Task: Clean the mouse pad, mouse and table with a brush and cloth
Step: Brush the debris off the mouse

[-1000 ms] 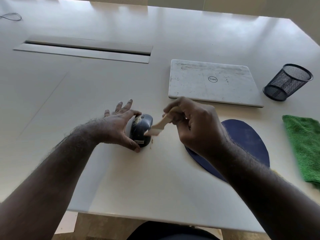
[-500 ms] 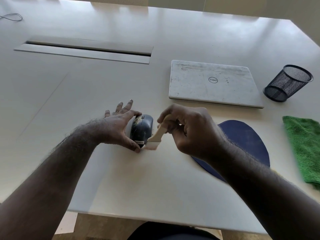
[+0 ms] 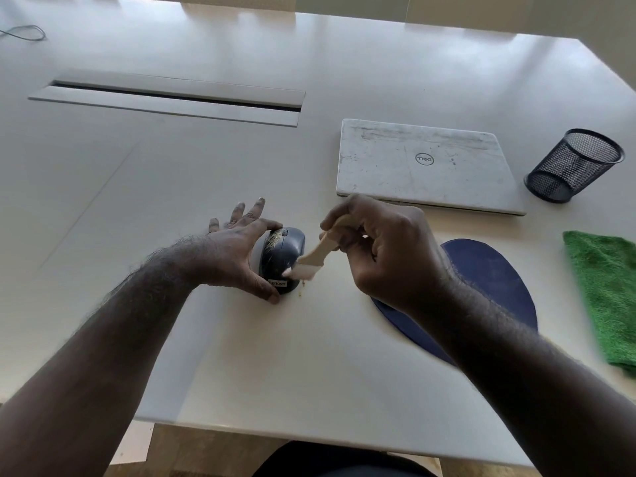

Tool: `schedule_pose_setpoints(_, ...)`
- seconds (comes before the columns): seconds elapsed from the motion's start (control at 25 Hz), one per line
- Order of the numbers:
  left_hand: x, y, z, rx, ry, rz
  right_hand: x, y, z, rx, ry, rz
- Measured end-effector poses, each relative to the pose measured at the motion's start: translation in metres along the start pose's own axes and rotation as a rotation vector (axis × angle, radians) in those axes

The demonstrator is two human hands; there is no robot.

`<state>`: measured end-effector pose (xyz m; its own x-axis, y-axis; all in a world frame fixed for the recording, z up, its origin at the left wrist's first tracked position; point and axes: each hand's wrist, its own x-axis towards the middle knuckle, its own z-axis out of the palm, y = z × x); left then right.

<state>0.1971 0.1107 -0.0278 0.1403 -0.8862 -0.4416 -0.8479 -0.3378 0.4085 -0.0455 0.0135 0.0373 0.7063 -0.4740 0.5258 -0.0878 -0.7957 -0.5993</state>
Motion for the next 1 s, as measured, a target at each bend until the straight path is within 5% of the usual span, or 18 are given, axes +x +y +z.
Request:
schedule_pose_setpoints(0.12,0.000,0.000,0.000,-0.009,0.001,-0.001,-0.002,0.000,0.001,0.000,0.057,0.001)
schedule_pose_setpoints(0.28,0.000,0.002,-0.001,0.006,0.004,-0.003,-0.006,-0.002,0.003,0.015,-0.066,0.000)
schedule_pose_setpoints(0.52,-0.002,0.002,-0.001,-0.002,0.001,-0.005,0.007,0.010,0.007,-0.047,0.104,0.114)
schedule_pose_setpoints(1.0,-0.001,0.002,-0.001,0.011,0.013,0.002,0.017,0.014,0.004,-0.031,0.126,0.195)
